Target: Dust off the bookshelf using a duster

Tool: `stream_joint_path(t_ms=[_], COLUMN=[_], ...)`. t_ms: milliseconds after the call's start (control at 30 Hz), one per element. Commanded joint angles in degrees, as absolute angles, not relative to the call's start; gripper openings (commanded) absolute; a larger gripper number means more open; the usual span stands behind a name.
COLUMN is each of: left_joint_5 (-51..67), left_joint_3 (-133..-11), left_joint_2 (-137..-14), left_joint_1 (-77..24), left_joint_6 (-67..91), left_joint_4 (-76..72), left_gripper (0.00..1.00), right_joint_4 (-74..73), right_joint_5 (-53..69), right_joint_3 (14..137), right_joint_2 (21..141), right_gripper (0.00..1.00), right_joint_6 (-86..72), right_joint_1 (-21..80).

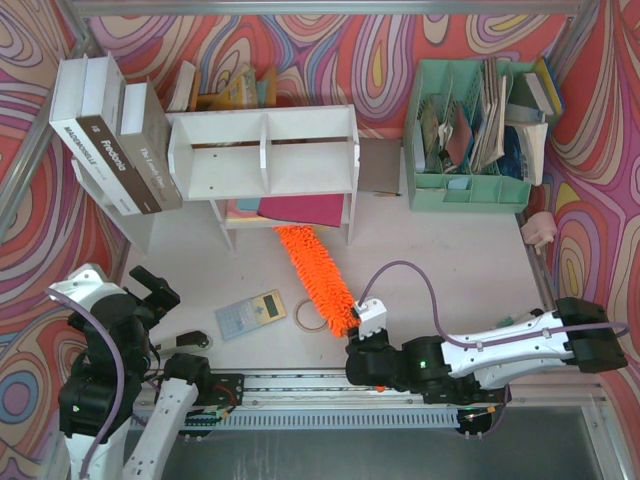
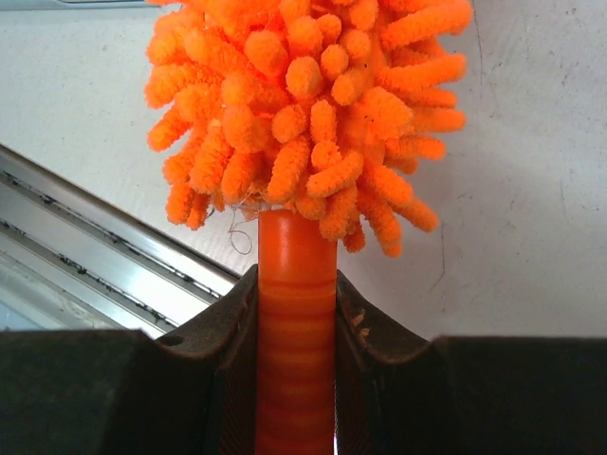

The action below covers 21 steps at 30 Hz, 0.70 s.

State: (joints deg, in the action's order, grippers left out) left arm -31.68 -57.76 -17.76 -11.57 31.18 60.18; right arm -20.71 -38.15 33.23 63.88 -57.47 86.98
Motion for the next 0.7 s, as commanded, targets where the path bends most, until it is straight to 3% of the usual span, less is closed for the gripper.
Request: stream_joint_path(t_ms=[0,267,667], left_joint_5=[-31.20,-31.12,-31.51], left_joint_3=[-56.91,-56.95,-56.95], left_joint_2=[-18.02,-18.24,-17.82], left_joint_1=[-11.07,-11.07,-11.07], left_joint_6=[30.15,30.06,30.32], left_joint_4=[59.15,59.23,59.26], left_gripper=[0.98,0.99,0.98], right_joint_4=[-14.72,-9.47,-35.01], right_joint_5=[-43.32,-41.27,-45.76], right_joint_3=[35.39,42.02,36.07], right_joint_2=[66.39,77.15,62.19], right_gripper=[0.00,0.00,0.00], right_joint_6=[-54.84,-50.20,-69.74], right_joint_1=[86.92,86.86,86.90])
